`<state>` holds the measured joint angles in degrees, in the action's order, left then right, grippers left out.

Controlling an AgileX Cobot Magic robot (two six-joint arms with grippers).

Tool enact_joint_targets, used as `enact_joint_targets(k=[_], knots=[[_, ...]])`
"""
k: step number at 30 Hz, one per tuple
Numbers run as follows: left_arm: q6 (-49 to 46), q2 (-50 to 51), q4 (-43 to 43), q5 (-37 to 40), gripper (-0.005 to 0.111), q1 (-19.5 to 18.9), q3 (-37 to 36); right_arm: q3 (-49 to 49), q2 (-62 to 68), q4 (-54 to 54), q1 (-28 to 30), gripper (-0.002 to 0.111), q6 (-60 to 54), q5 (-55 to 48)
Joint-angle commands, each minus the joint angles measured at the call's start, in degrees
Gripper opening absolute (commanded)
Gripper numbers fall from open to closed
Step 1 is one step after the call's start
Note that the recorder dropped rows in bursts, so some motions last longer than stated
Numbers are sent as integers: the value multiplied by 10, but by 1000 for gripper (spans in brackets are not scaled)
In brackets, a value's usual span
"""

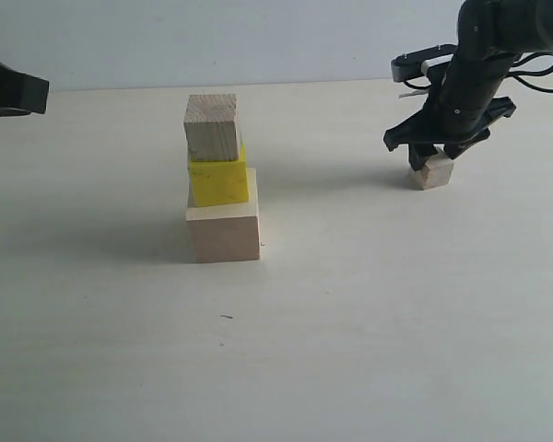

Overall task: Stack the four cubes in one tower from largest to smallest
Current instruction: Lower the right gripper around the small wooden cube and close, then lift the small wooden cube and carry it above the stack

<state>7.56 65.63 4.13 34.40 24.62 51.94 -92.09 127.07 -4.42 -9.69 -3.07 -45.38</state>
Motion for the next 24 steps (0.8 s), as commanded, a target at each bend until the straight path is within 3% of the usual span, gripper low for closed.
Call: enact_joint_targets(k=[1, 8, 17, 24], knots=[[2, -4, -2, 1, 0, -1, 2, -5, 3, 4, 4, 52, 1, -7], [-1, -4, -2, 1, 0, -1, 2, -5, 3, 4, 4, 47, 1, -12], [-1, -4, -2, 1, 0, -1, 2, -5, -5, 12, 4, 1, 1, -28], [-2, -4, -1, 1, 0, -1, 2, -37, -54, 84, 4, 0, -49, -54]])
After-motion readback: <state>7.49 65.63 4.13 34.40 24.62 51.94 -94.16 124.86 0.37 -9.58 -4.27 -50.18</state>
